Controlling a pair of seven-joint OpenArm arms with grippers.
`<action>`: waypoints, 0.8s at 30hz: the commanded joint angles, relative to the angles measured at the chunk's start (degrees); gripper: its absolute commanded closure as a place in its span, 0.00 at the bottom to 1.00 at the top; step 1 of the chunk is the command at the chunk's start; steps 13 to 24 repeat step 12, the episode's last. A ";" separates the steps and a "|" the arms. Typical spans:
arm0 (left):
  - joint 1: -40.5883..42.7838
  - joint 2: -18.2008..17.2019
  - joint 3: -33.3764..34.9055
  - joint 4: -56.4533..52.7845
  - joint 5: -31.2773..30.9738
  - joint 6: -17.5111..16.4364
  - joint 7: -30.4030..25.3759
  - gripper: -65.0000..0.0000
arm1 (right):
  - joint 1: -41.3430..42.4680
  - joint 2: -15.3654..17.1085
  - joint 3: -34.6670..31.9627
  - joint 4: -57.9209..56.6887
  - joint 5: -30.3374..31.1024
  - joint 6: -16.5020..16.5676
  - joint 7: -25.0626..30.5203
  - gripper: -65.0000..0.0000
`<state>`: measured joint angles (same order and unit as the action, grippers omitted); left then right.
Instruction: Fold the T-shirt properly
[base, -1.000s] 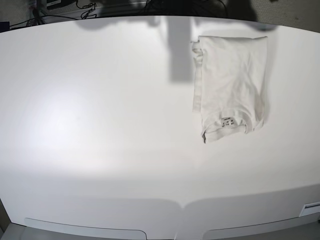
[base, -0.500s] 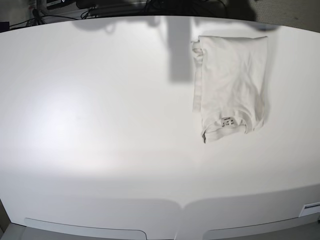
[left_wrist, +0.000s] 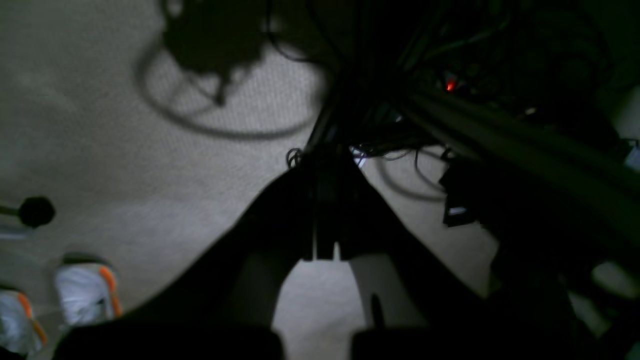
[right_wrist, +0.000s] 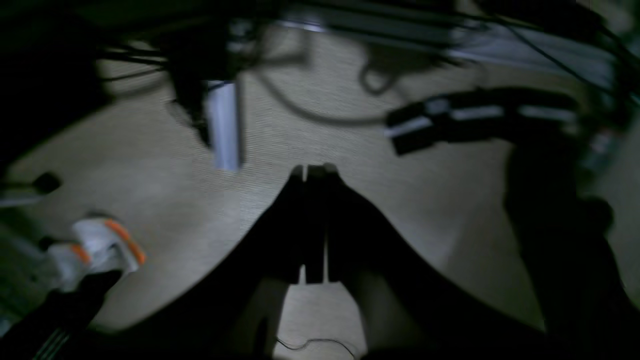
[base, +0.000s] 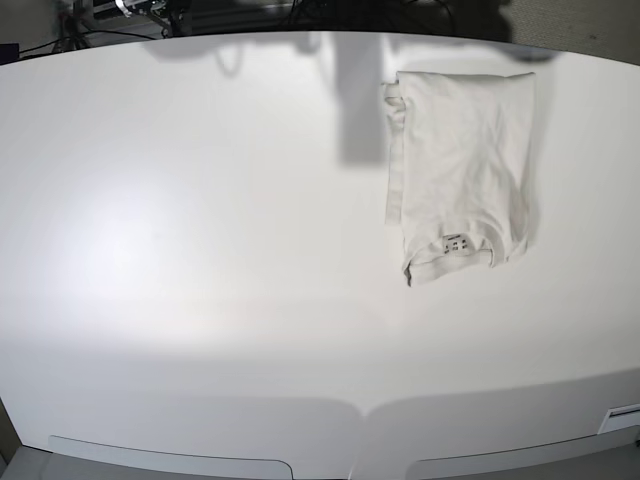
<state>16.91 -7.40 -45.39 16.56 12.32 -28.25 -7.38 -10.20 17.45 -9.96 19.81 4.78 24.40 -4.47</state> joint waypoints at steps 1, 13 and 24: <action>0.50 0.09 -0.15 -0.07 0.70 0.31 -0.42 1.00 | -0.02 0.26 -0.24 -0.24 0.11 -0.02 0.17 1.00; -1.70 1.68 -0.13 -0.07 1.81 0.68 -2.58 1.00 | 0.35 -1.09 -0.20 -0.20 -0.07 -1.05 1.22 1.00; -1.70 1.68 -0.13 -0.07 1.81 0.68 -2.58 1.00 | 0.35 -1.09 -0.20 -0.20 -0.07 -1.05 1.22 1.00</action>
